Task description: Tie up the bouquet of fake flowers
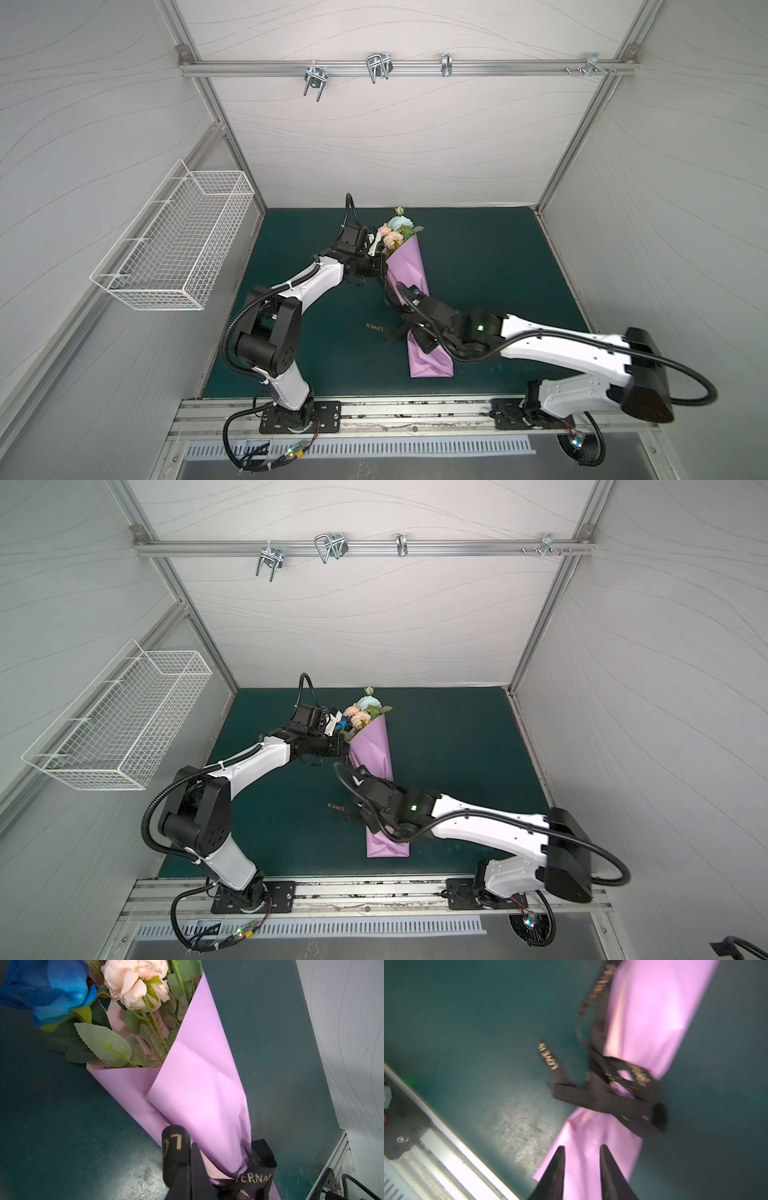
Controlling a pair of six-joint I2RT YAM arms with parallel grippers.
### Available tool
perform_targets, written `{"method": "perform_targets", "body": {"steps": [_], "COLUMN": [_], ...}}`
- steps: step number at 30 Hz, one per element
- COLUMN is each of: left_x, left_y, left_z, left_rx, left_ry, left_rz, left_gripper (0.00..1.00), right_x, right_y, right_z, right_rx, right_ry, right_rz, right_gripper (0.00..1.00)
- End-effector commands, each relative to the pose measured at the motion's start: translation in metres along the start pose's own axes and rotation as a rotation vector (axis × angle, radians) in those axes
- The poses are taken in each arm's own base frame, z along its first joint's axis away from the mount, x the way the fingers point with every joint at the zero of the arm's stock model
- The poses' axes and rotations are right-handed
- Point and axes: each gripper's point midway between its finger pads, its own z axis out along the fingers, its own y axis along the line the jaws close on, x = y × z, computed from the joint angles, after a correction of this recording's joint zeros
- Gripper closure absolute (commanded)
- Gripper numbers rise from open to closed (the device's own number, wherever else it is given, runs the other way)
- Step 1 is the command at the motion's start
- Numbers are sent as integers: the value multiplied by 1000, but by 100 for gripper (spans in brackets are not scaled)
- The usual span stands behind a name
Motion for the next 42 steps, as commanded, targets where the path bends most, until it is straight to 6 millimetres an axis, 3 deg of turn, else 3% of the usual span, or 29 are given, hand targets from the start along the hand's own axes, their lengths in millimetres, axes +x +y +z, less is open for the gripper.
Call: {"method": "perform_targets", "body": {"steps": [1, 7, 14, 20, 24, 27, 32, 36, 42], "left_x": [-13, -13, -12, -10, -9, -10, -9, -10, -10], "left_y": [-7, -9, -9, -11, -11, -11, -10, -11, -10], "left_z": [-4, -1, -1, 1, 2, 2, 3, 3, 3], "left_rx": [29, 46, 50, 55, 55, 56, 53, 54, 52], "left_ry": [-45, -41, -39, -33, -32, -32, -27, -27, -26], "left_rz": [14, 13, 9, 10, 8, 7, 4, 2, 2], "left_gripper": [100, 100, 100, 100, 100, 100, 100, 100, 100], "right_x": [13, 28, 31, 28, 28, 35, 43, 48, 44], "right_y": [27, 52, 52, 23, 9, 6, 5, 6, 3], "right_z": [20, 70, 109, 110, 107, 112, 122, 124, 118], "right_rx": [-16, 18, 82, 221, 289, 293, 256, 190, 153], "right_ry": [118, 236, 298, 313, 319, 339, 380, 407, 402], "right_rz": [-223, -417, -495, -551, -622, -672, -682, -650, -594], "right_gripper": [70, 65, 62, 54, 41, 35, 33, 42, 71]}}
